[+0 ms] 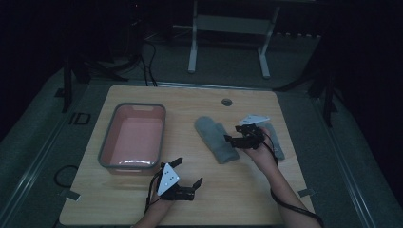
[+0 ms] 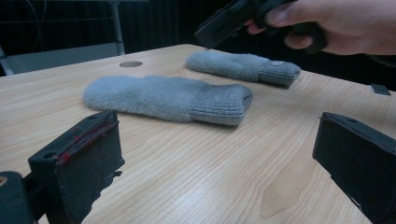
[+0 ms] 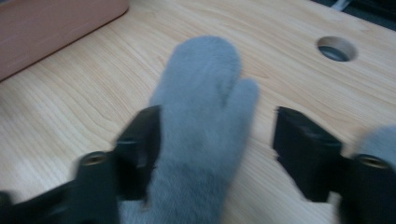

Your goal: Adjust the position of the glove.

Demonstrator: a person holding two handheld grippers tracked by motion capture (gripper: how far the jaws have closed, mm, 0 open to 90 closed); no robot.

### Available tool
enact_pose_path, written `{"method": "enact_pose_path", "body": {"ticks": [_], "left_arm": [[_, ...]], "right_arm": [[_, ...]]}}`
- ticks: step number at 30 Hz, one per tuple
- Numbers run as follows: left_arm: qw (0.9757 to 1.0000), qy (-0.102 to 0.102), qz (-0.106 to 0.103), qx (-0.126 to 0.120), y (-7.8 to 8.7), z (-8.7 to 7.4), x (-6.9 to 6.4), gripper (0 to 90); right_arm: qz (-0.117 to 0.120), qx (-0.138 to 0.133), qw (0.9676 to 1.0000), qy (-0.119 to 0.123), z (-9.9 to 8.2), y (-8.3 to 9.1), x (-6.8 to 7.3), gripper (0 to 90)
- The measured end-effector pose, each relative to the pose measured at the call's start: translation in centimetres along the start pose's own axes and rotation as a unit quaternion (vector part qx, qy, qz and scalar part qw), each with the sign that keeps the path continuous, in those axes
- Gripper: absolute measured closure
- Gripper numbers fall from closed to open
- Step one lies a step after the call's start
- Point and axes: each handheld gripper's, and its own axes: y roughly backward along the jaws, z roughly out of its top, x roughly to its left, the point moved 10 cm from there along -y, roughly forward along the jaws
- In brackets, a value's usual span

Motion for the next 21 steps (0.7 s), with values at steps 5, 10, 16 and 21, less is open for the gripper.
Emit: {"method": "enact_pose_path", "body": {"ticks": [5,10,16,21], "left_arm": [[1.0000,0.003,-0.001,-0.001,0.0,0.0,0.0,1.5],[1.0000,0.002,-0.001,-0.001,0.0,0.0,0.0,1.5],[1.0000,0.002,-0.002,-0.001,0.0,0.0,0.0,1.5],[1.0000,0.005,-0.003,0.000,0.0,0.0,0.0,1.5]], "right_arm": [[0.015,0.025,0.9996,0.007,0.3,-2.7,1.0,47.9],[0.015,0.044,0.9989,0.005,0.3,-4.9,1.3,46.9],[0.009,0.065,0.9978,0.006,-0.5,-6.7,1.1,45.4],[0.011,0.079,0.9968,-0.004,-1.5,-7.8,1.1,43.1]]}}
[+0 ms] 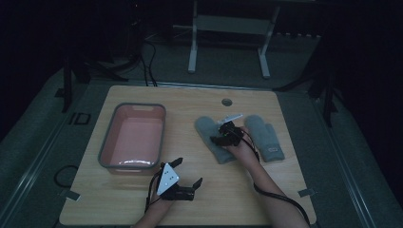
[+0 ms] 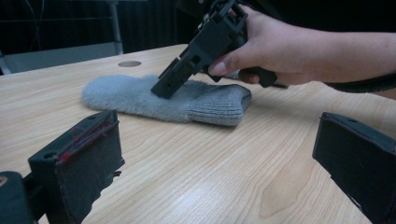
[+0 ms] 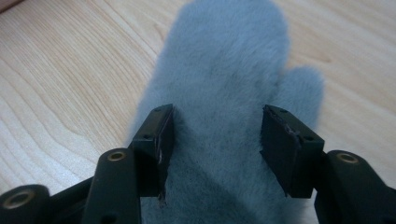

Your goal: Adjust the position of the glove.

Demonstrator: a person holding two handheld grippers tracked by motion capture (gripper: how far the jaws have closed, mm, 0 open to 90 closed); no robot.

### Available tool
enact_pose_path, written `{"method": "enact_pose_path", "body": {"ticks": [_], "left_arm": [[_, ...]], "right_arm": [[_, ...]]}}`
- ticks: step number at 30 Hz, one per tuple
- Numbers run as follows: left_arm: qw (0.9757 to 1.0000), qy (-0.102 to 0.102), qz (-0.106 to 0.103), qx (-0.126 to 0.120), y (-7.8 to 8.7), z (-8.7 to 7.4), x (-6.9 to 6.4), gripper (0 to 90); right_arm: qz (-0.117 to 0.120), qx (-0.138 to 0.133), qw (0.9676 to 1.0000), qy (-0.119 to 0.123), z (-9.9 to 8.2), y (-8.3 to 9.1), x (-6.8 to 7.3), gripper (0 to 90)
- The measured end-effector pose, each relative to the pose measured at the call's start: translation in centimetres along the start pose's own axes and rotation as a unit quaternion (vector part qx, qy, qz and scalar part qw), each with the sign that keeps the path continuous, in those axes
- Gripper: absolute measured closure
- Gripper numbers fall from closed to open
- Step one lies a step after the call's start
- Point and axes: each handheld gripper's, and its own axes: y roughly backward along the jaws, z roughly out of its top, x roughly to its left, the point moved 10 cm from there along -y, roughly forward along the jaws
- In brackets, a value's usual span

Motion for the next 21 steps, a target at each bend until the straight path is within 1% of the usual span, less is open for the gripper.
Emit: {"method": "enact_pose_path", "body": {"ticks": [2,5,8,10,11,12,15,17,18,20,21], "left_arm": [[1.0000,-0.001,0.000,0.000,0.00,-0.01,0.00,1.5],[1.0000,-0.002,0.000,0.001,0.00,-0.01,-0.01,1.5],[1.0000,-0.002,0.000,0.001,0.00,-0.01,-0.01,1.5],[1.0000,-0.002,0.000,0.001,-0.01,-0.01,-0.01,1.5],[1.0000,-0.002,0.000,0.001,-0.01,-0.01,-0.01,1.5],[1.0000,-0.002,0.000,0.001,-0.01,-0.01,-0.01,1.5],[1.0000,-0.001,0.000,0.001,-0.01,-0.02,-0.02,1.5],[1.0000,-0.002,0.000,0.002,-0.01,-0.02,-0.02,1.5],[1.0000,-0.003,0.000,0.002,-0.01,-0.03,-0.04,1.5],[1.0000,-0.005,0.000,0.003,-0.01,-0.03,-0.04,1.5],[1.0000,-0.005,0.000,0.003,-0.01,-0.03,-0.04,1.5]], "right_arm": [[-0.002,0.007,1.0000,0.000,-0.29,-0.24,0.12,41.9],[-0.012,0.012,0.9999,0.002,-0.42,-0.33,0.28,40.9],[-0.019,0.019,0.9996,0.009,-0.53,-0.36,0.44,41.0],[-0.020,0.021,0.9994,0.019,-0.56,-0.37,0.49,43.3],[-0.017,0.021,0.9995,0.018,-0.55,-0.41,0.50,45.4],[-0.016,0.021,0.9996,0.012,-0.58,-0.40,0.49,50.1],[-0.022,0.010,0.9996,0.012,-0.61,-0.34,0.53,61.6],[-0.027,0.002,0.9996,-0.006,-0.65,-0.26,0.64,69.5],[-0.027,-0.003,0.9995,-0.016,-0.66,-0.22,0.67,71.7],[-0.029,-0.016,0.9991,-0.027,-0.73,-0.11,0.70,76.1],[-0.030,-0.022,0.9986,-0.037,-0.76,-0.02,0.71,77.6]]}}
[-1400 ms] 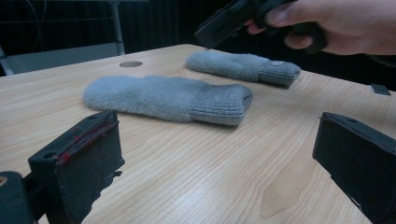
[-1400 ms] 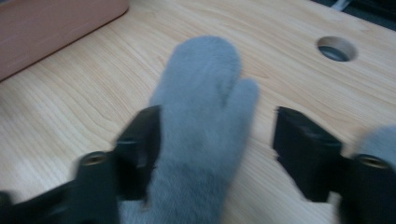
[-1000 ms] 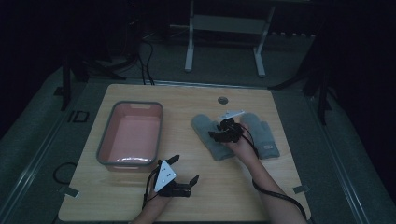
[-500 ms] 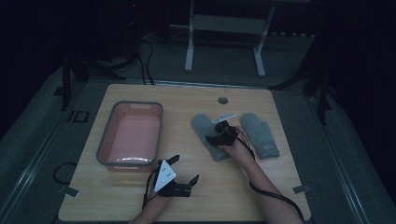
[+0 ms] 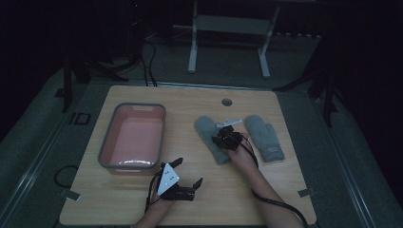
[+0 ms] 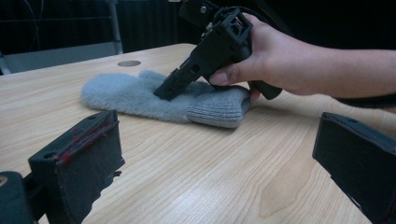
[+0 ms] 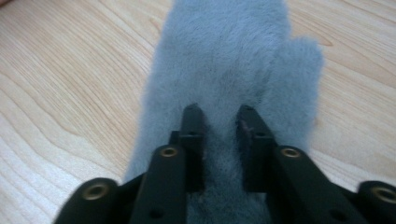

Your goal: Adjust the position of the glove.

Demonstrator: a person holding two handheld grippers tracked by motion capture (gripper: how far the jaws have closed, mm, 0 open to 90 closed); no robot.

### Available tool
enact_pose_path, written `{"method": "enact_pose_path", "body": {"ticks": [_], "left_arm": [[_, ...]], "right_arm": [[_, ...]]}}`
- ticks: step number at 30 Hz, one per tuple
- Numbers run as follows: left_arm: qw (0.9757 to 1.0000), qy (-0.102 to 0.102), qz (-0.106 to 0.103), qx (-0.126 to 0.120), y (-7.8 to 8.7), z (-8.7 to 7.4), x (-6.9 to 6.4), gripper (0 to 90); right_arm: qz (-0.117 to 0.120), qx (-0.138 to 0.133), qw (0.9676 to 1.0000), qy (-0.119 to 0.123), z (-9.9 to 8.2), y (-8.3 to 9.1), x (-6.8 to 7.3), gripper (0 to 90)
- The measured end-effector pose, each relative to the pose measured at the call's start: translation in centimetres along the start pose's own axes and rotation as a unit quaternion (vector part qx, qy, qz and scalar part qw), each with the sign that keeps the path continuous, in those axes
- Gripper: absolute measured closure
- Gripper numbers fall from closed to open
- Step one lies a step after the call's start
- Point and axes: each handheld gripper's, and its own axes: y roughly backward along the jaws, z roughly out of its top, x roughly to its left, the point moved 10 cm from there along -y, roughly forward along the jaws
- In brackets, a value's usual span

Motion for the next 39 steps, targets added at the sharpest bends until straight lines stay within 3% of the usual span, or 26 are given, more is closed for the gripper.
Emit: {"method": "enact_pose_path", "body": {"ticks": [5,9,13,14,17,18,19,23,33,39], "left_arm": [[1.0000,0.003,0.000,0.002,0.0,0.0,0.0,1.5],[1.0000,0.001,0.000,0.002,0.0,0.0,0.0,1.5],[1.0000,0.001,0.000,0.002,0.0,0.0,0.0,1.5],[1.0000,0.000,0.000,0.002,0.0,0.0,0.0,1.5],[1.0000,0.001,0.000,0.002,0.0,0.0,0.0,1.5],[1.0000,0.001,0.000,0.002,0.0,0.0,0.0,1.5],[1.0000,0.000,0.000,0.002,0.0,0.0,0.0,1.5],[1.0000,-0.002,0.000,0.002,0.0,0.0,0.0,1.5],[1.0000,-0.001,0.001,0.003,0.0,0.0,0.0,1.5],[1.0000,-0.002,0.001,0.003,0.0,0.0,0.0,1.5]], "right_arm": [[-0.020,-0.014,0.9974,-0.067,0.1,0.8,0.1,82.3],[-0.057,-0.024,0.9915,-0.114,0.3,2.2,0.2,82.9],[-0.071,-0.034,0.9876,-0.136,0.5,3.3,0.5,83.2],[-0.083,-0.038,0.9843,-0.151,0.5,4.3,0.6,83.6],[-0.096,-0.042,0.9807,-0.165,0.5,5.5,0.7,83.6],[-0.096,-0.042,0.9807,-0.165,0.5,5.5,0.7,83.6],[-0.094,-0.045,0.9770,-0.186,0.3,6.2,0.8,83.6],[-0.093,-0.045,0.9726,-0.208,-0.6,6.5,0.9,83.7],[-0.103,-0.013,0.9717,-0.212,-3.2,3.9,0.7,82.4],[-0.099,-0.014,0.9759,-0.194,-3.1,3.4,0.8,78.7]]}}
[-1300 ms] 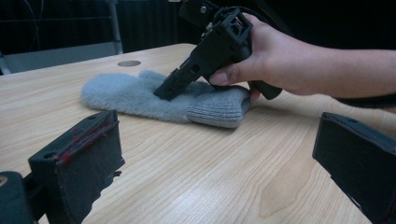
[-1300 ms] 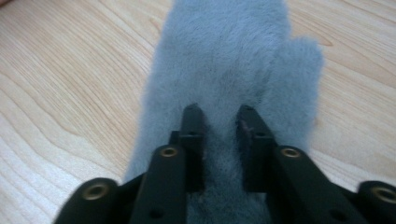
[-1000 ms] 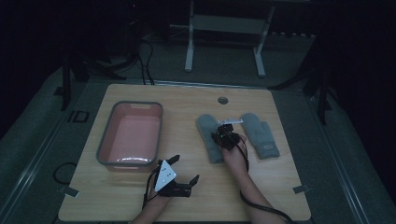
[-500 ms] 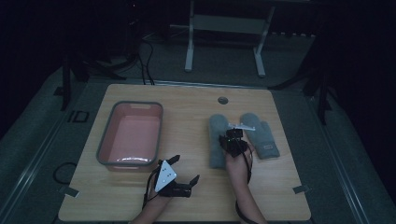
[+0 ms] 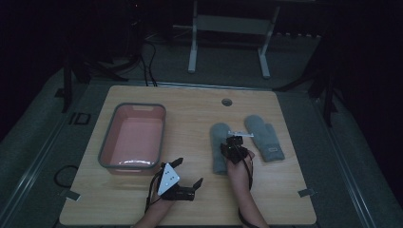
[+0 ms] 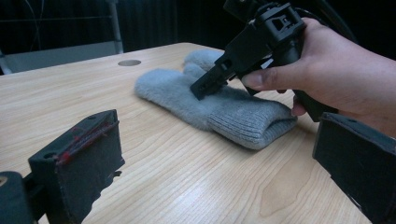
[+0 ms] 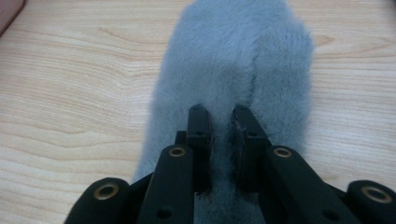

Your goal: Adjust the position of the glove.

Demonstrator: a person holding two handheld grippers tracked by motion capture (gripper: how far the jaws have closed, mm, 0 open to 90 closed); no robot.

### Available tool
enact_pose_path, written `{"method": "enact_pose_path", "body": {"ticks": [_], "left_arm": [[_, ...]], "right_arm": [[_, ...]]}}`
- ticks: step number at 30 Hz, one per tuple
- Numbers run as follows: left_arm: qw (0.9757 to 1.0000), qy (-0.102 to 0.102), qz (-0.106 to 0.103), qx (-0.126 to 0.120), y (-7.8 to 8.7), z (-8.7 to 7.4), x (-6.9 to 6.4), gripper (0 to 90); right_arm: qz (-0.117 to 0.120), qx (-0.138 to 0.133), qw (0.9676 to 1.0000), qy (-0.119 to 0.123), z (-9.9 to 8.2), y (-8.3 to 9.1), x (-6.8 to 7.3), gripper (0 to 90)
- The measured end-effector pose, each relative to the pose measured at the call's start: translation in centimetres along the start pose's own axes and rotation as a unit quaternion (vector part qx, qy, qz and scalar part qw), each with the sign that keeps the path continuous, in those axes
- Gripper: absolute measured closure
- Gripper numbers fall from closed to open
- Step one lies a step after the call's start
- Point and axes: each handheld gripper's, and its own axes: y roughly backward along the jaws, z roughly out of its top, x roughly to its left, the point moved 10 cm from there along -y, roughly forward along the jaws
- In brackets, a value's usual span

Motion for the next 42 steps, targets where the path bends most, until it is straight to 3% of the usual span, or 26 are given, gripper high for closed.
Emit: {"method": "enact_pose_path", "body": {"ticks": [3,7,11,16,19,23,25,27,31,34,35,40,41,42], "left_arm": [[1.0000,0.000,-0.001,-0.001,0.0,0.0,0.0,1.5],[1.0000,0.003,0.000,-0.001,0.0,0.0,0.0,1.5],[1.0000,0.005,-0.001,-0.001,0.0,0.0,0.1,1.5],[1.0000,0.007,-0.001,-0.001,0.0,0.0,0.1,1.5],[1.0000,0.007,-0.002,-0.002,0.0,0.0,0.1,1.5],[1.0000,0.007,-0.001,-0.001,0.0,0.0,0.1,1.5],[1.0000,0.008,-0.001,-0.001,0.0,0.0,0.1,1.5],[1.0000,0.008,-0.001,-0.001,0.0,0.0,0.1,1.5],[1.0000,0.008,-0.001,-0.001,0.0,0.0,0.1,1.5],[1.0000,0.009,-0.001,-0.001,0.0,0.0,0.1,1.5],[1.0000,0.008,-0.001,-0.001,0.0,0.0,0.2,1.5],[0.9999,0.011,-0.001,-0.002,0.0,0.0,0.2,1.5],[0.9999,0.011,-0.001,-0.002,0.0,0.0,0.2,1.5],[0.9999,0.010,-0.001,-0.001,0.0,0.0,0.2,1.5]], "right_arm": [[0.005,0.002,1.0000,0.004,0.1,-0.1,0.0,77.0],[0.014,-0.003,0.9995,0.028,0.0,-0.3,0.2,70.8],[0.019,-0.002,0.9993,0.031,0.2,-0.4,0.4,66.4],[0.063,0.002,0.9978,0.023,1.0,0.9,0.8,49.3],[0.086,-0.017,0.9959,0.022,1.8,1.8,0.8,39.5],[0.100,-0.031,0.9943,0.021,2.5,2.5,0.8,35.7],[0.126,-0.047,0.9902,0.038,3.7,4.1,0.6,29.5],[0.129,-0.049,0.9892,0.049,3.9,4.4,0.4,29.3],[0.105,-0.055,0.9894,0.083,4.7,5.6,-1.3,35.3],[0.098,-0.058,0.9902,0.082,5.2,6.3,-2.4,40.3],[0.082,-0.059,0.9918,0.078,5.8,6.9,-4.5,44.2],[0.049,-0.055,0.9932,0.090,6.4,7.3,-7.9,46.2],[0.049,-0.055,0.9932,0.090,6.4,7.3,-7.9,46.2],[0.039,-0.055,0.9935,0.092,6.4,7.2,-9.4,46.9]]}}
